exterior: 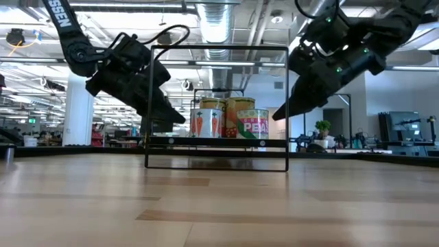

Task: Pick and place cans onto a shelf
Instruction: Adjust the large blue can on the shelf

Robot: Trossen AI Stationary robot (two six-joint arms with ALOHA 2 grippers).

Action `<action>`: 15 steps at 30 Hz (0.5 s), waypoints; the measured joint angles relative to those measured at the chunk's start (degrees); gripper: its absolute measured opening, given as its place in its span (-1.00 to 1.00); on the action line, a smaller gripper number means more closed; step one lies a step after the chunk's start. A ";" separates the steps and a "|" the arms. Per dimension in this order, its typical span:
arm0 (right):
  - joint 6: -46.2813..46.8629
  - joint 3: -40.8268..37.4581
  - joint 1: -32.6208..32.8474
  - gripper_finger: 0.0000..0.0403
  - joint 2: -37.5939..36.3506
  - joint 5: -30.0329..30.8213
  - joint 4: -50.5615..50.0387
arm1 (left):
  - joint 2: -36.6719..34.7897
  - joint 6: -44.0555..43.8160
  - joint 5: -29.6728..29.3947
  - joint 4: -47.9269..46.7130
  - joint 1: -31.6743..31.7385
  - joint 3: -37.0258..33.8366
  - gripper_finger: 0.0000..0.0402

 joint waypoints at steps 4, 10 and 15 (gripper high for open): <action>0.17 0.00 0.24 -0.99 3.66 0.36 4.55 | 0.00 0.45 0.04 0.00 -2.82 0.00 -1.00; 0.24 0.00 0.09 -0.98 7.20 0.03 10.23 | 0.00 0.57 -1.33 0.07 -4.45 0.00 -1.00; 0.66 0.16 0.07 -0.98 9.47 -0.98 12.85 | 0.00 0.12 -2.05 1.43 -4.43 0.02 -1.00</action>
